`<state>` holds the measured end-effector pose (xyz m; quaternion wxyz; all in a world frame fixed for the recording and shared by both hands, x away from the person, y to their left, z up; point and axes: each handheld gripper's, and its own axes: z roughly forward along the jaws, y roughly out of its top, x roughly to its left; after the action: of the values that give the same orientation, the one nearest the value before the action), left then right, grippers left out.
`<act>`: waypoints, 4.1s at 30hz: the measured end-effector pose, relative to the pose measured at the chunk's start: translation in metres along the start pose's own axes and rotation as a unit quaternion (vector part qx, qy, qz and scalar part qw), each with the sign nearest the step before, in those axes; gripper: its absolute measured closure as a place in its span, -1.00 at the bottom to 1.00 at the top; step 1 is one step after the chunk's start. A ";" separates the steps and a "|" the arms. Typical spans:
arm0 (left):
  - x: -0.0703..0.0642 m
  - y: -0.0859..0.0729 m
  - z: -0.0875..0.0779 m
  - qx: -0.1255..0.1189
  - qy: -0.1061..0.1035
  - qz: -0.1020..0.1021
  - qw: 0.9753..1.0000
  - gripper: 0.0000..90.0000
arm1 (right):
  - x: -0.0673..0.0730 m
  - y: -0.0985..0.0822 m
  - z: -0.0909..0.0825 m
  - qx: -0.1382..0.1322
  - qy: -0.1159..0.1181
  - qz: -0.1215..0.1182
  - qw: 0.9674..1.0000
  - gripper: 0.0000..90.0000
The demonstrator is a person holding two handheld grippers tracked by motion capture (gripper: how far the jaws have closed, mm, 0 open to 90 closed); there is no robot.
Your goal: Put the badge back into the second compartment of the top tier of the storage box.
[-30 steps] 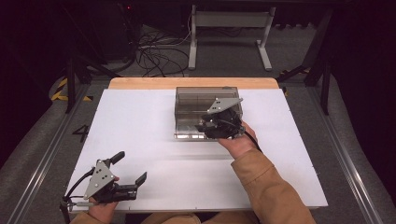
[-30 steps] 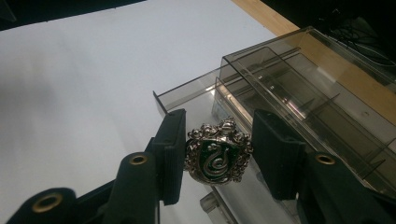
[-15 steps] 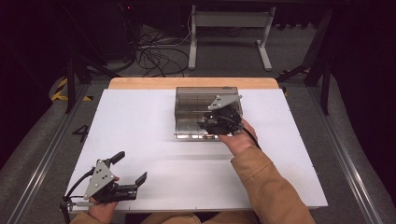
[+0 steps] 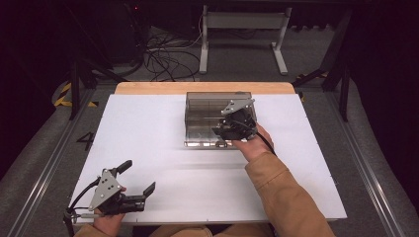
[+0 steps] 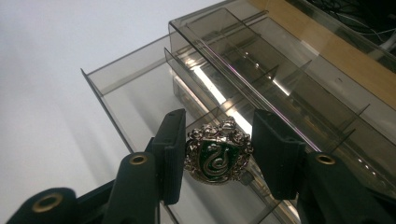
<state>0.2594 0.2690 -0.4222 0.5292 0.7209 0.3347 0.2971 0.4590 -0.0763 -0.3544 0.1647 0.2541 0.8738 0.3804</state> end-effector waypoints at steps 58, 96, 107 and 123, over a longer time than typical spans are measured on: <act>0.000 0.000 0.000 -0.002 0.001 -0.001 1.000 -0.92 | -0.005 -0.008 0.019 0.057 0.006 0.006 0.998 0.16; 0.000 0.000 0.001 -0.001 0.002 -0.002 1.000 -0.92 | 0.013 -0.007 -0.048 -0.083 0.029 -0.011 0.996 -0.65; 0.000 0.000 0.001 0.000 0.002 -0.002 1.000 -0.92 | 0.018 -0.023 -0.070 -0.118 0.037 -0.013 0.992 -0.83; 0.000 0.000 0.002 0.000 0.001 0.000 1.000 -0.92 | 0.026 -0.055 -0.090 -0.164 0.058 -0.006 0.985 -0.89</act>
<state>0.2604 0.2677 -0.4224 0.5285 0.7205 0.3359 0.2977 0.3771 -0.1460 -0.3387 0.1552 0.1958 0.8092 0.5317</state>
